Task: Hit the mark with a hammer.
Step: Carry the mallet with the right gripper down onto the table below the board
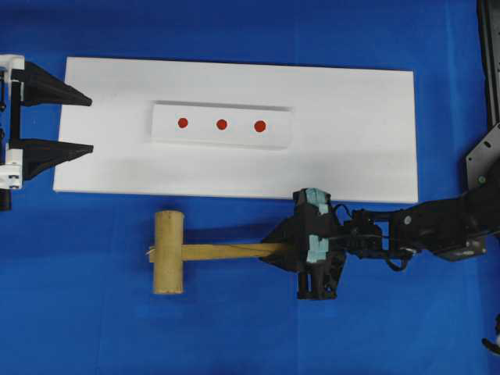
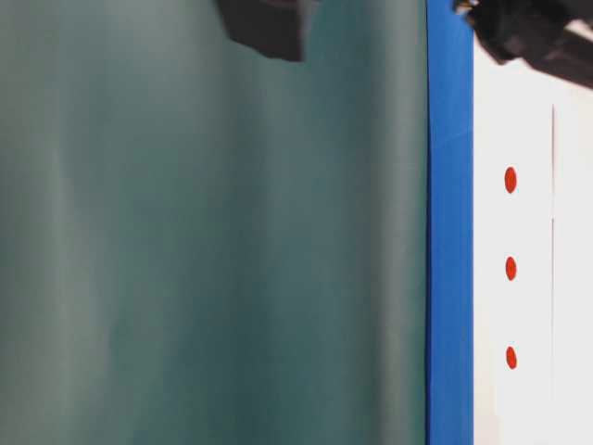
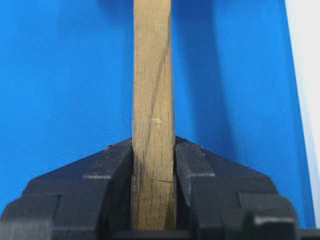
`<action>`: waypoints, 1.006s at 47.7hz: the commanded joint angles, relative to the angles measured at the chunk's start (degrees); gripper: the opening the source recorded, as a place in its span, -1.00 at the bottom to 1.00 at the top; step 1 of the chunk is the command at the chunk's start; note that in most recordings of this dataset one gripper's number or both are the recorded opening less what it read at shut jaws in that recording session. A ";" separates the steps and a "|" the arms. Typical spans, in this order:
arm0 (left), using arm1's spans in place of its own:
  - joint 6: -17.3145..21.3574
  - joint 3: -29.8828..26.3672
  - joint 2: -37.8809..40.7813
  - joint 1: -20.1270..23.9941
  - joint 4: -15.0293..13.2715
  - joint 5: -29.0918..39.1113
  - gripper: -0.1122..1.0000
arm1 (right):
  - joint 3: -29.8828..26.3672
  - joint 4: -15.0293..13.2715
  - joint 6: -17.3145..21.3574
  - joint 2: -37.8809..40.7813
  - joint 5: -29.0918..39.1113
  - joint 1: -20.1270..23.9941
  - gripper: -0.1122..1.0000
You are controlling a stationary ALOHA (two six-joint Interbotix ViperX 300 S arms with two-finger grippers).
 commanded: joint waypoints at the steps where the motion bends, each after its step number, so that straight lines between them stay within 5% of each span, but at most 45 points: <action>1: -0.18 -0.53 0.18 0.18 -0.09 -0.53 0.73 | -1.32 0.00 -0.09 -0.09 -1.05 0.35 -0.66; 48: 0.18 0.00 0.26 1.76 -0.18 -0.62 0.73 | -2.20 -1.41 -0.79 1.58 2.29 0.79 -0.66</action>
